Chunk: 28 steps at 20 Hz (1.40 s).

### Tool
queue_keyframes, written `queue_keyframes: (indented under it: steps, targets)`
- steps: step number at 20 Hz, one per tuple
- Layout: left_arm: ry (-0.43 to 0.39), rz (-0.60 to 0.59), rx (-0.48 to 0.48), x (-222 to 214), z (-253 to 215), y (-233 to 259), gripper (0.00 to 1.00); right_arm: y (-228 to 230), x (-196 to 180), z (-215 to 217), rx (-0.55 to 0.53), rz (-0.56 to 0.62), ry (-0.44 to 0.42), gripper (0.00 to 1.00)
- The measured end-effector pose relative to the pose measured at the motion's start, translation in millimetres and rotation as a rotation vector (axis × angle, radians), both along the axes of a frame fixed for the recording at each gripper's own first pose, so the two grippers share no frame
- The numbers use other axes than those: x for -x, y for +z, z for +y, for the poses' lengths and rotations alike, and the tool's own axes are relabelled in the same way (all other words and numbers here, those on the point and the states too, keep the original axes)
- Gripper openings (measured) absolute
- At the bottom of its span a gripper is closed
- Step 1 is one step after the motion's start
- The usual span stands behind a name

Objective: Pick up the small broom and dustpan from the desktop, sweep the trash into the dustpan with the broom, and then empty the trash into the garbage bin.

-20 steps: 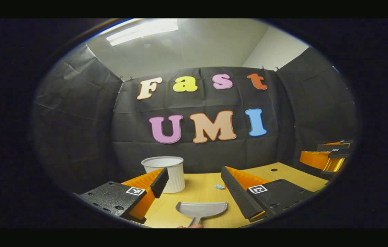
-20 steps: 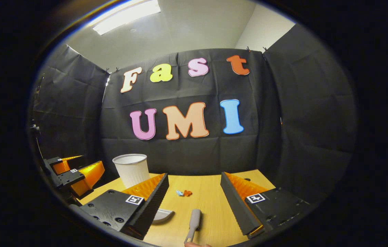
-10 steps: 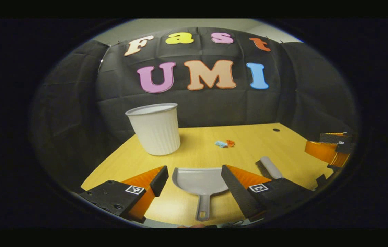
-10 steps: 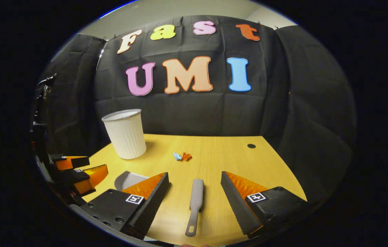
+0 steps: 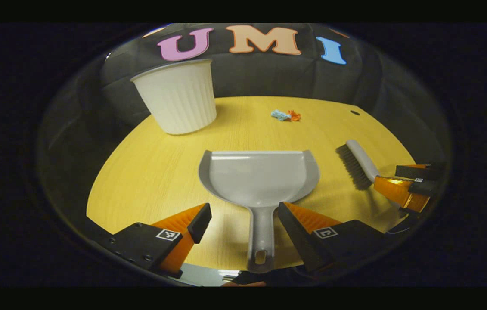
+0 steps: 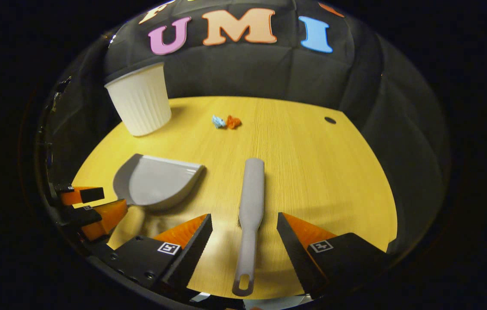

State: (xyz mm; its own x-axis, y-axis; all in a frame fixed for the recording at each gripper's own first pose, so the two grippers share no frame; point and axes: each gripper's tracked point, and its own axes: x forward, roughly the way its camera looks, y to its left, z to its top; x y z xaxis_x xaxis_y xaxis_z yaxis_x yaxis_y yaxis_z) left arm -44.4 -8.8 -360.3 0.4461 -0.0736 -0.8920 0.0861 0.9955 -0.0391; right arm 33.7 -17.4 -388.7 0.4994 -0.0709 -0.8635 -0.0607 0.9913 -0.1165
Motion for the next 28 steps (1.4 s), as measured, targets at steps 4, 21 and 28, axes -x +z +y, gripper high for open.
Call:
queue_keyframes:
  steps: [4,21,28]
  targets:
    - [-0.008,0.065,-0.018,8,8,-13,0.95,-23,13,-14,0.049,0.116,-0.021,0.86]
    - [-0.119,0.052,0.099,-17,-8,-5,0.29,-7,-16,-9,-0.079,0.177,-0.006,0.21]
    - [-0.239,-0.043,0.153,-80,-35,5,0.28,34,-142,-40,0.066,0.058,0.158,0.17]
